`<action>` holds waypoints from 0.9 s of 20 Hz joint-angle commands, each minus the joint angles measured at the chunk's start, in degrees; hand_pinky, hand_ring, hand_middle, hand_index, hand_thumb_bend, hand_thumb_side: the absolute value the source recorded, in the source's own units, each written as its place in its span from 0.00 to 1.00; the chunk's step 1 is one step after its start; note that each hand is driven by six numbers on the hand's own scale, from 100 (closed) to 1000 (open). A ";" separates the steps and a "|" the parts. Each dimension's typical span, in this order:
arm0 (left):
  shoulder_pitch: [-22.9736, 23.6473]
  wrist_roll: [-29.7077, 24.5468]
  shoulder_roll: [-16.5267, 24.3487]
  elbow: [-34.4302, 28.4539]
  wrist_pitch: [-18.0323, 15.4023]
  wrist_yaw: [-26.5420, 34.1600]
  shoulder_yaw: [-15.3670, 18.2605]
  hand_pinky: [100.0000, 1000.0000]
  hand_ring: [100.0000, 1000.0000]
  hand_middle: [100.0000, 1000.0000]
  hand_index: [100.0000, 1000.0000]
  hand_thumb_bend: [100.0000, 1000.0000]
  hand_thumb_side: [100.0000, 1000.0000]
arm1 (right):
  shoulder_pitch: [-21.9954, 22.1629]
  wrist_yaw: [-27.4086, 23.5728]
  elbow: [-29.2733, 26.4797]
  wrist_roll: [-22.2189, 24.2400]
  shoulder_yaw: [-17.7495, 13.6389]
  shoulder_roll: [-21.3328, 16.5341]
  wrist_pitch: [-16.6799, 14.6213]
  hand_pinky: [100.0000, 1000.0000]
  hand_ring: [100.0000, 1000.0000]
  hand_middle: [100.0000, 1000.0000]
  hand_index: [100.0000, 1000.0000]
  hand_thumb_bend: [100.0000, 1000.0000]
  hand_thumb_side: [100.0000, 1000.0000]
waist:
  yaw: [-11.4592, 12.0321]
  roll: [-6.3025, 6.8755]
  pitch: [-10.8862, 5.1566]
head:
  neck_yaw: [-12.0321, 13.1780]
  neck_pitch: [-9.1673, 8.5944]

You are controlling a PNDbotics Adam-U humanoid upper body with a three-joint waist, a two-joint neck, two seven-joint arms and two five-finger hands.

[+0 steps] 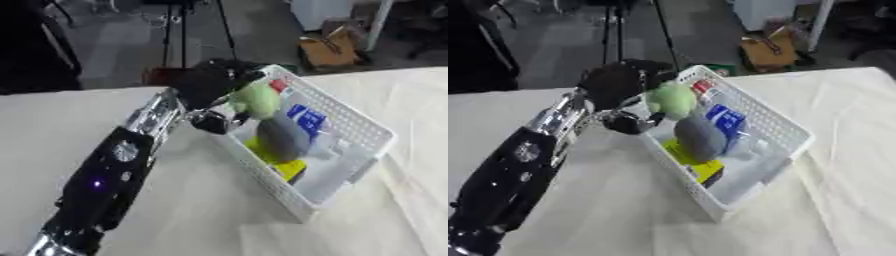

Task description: Pick up objects on the table and place them in the box.

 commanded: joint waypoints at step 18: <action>0.60 6.74 2.00 -12.57 0.96 9.19 1.33 0.75 0.87 0.94 1.00 0.00 0.61 | -0.51 0.26 -0.96 -0.38 -0.26 -0.86 -0.18 0.75 0.67 0.57 0.75 0.00 0.85 | 0.70 -0.20 -1.43 | -1.40 -0.03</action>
